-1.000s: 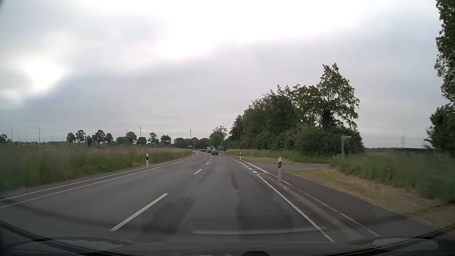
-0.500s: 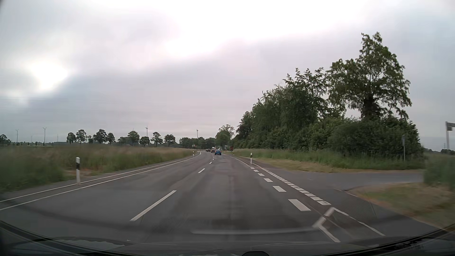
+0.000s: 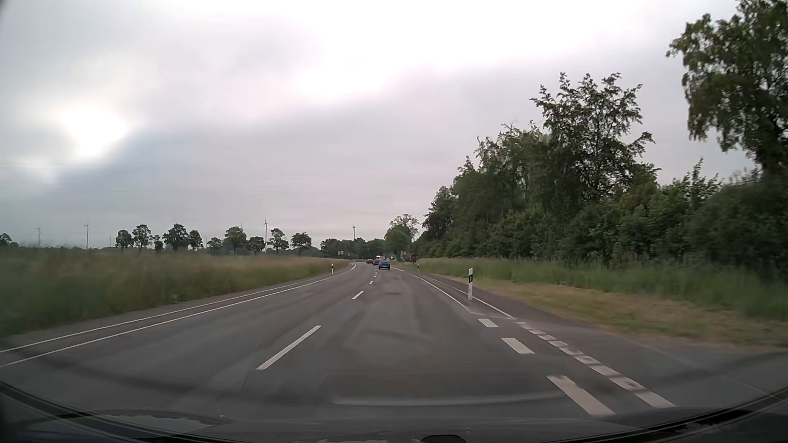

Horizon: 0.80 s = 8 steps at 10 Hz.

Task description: Follow the waypoints while adhering to traffic rules and regulations

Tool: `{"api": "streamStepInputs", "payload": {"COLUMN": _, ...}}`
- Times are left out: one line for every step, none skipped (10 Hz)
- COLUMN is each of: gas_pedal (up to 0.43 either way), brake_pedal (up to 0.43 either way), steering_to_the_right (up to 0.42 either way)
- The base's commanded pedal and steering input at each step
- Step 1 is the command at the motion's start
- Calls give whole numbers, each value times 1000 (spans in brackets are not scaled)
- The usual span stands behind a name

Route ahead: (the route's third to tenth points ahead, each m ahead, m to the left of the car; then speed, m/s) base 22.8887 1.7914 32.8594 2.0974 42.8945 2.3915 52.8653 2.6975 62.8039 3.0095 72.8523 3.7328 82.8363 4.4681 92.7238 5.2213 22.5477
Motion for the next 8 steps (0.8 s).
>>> {"api": "streamStepInputs", "payload": {"gas_pedal": 209, "brake_pedal": 0, "steering_to_the_right": -11}}
{"api": "streamStepInputs", "payload": {"gas_pedal": 209, "brake_pedal": 0, "steering_to_the_right": -11}}
{"api": "streamStepInputs", "payload": {"gas_pedal": 209, "brake_pedal": 0, "steering_to_the_right": -11}}
{"api": "streamStepInputs", "payload": {"gas_pedal": 197, "brake_pedal": 0, "steering_to_the_right": -11}}
{"api": "streamStepInputs", "payload": {"gas_pedal": 197, "brake_pedal": 0, "steering_to_the_right": -11}}
{"api": "streamStepInputs", "payload": {"gas_pedal": 197, "brake_pedal": 0, "steering_to_the_right": -6}}
{"api": "streamStepInputs", "payload": {"gas_pedal": 197, "brake_pedal": 0, "steering_to_the_right": -4}}
{"api": "streamStepInputs", "payload": {"gas_pedal": 189, "brake_pedal": 0, "steering_to_the_right": -3}}
